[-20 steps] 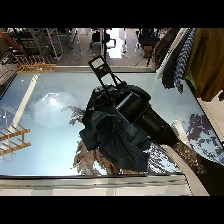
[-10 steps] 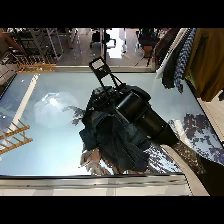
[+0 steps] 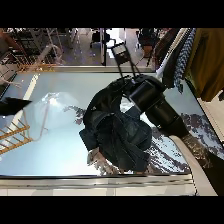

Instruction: Fold the clothes and pants, and hang the long-sleeved shirts on hangers.

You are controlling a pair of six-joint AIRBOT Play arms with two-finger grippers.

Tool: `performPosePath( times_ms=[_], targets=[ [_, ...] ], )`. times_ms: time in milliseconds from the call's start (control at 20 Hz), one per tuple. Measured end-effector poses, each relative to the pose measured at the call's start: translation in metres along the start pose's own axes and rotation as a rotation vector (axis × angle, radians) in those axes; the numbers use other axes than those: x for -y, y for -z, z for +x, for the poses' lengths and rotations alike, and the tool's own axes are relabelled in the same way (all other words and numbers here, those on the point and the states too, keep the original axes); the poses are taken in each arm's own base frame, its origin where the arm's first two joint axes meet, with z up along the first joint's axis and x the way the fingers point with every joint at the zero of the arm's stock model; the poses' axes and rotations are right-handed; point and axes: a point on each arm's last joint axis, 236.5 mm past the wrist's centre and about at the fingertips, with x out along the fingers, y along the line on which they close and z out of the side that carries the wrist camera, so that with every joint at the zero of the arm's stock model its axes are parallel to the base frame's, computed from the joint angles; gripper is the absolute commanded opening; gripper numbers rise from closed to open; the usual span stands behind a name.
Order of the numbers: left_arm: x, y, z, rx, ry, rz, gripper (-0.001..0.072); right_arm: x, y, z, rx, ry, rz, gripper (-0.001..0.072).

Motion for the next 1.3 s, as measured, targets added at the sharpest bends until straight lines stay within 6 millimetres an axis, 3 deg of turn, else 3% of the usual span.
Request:
performPosePath(
  times_ms=[250,450,600,1000,1300],
  targets=[
    [0.046,0.042,0.052,-0.174,0.27,0.023,0.0028,0.024,-0.003,0.005,0.005,0.033,0.081,0.0028],
    [0.064,0.076,0.077,-0.316,0.365,0.033,0.0027,0.023,-0.005,0.006,0.013,0.017,0.107,0.0026],
    [0.069,0.09,0.087,-0.373,0.385,0.043,0.0028,0.015,-0.005,0.005,0.011,-0.011,0.1,0.0026],
    [0.053,0.087,0.1,-0.351,0.311,0.053,0.0027,-0.03,-0.004,-0.007,0.014,-0.102,-0.009,0.0029],
    [0.046,0.078,0.077,-0.333,0.29,0.056,0.0028,-0.032,-0.003,-0.008,0.01,-0.098,-0.055,0.0029]
  ],
)
